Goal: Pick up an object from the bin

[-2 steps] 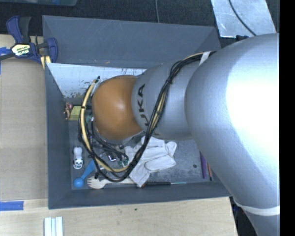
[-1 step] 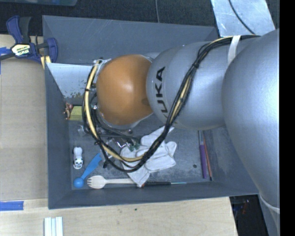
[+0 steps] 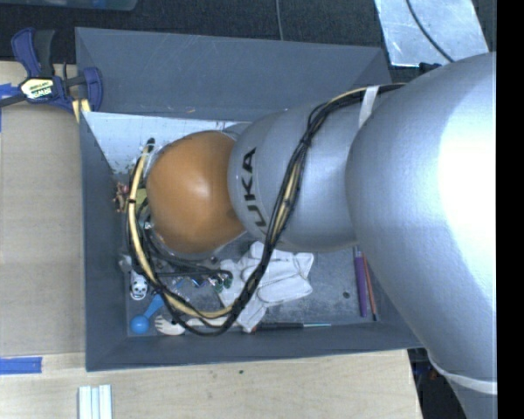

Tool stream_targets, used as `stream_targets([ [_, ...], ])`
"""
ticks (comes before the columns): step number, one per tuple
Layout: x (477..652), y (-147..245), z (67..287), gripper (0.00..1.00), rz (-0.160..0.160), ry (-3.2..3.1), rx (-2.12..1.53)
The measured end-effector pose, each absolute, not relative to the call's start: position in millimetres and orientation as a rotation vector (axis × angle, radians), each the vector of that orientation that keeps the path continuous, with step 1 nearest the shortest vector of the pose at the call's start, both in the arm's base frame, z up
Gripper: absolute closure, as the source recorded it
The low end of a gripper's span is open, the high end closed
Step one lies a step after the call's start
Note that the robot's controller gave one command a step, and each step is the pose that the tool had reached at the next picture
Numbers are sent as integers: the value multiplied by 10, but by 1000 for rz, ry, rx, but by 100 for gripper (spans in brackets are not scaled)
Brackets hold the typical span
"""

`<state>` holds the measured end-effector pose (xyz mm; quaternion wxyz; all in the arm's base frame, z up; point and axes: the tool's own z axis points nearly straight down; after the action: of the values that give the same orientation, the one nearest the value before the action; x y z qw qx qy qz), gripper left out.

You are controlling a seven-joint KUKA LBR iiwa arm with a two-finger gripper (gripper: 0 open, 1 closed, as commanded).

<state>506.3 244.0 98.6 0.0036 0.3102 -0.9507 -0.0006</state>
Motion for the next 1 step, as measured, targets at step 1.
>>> stream_targets([
  [1,5220,2363,704,0,7,-2817,1398],
])
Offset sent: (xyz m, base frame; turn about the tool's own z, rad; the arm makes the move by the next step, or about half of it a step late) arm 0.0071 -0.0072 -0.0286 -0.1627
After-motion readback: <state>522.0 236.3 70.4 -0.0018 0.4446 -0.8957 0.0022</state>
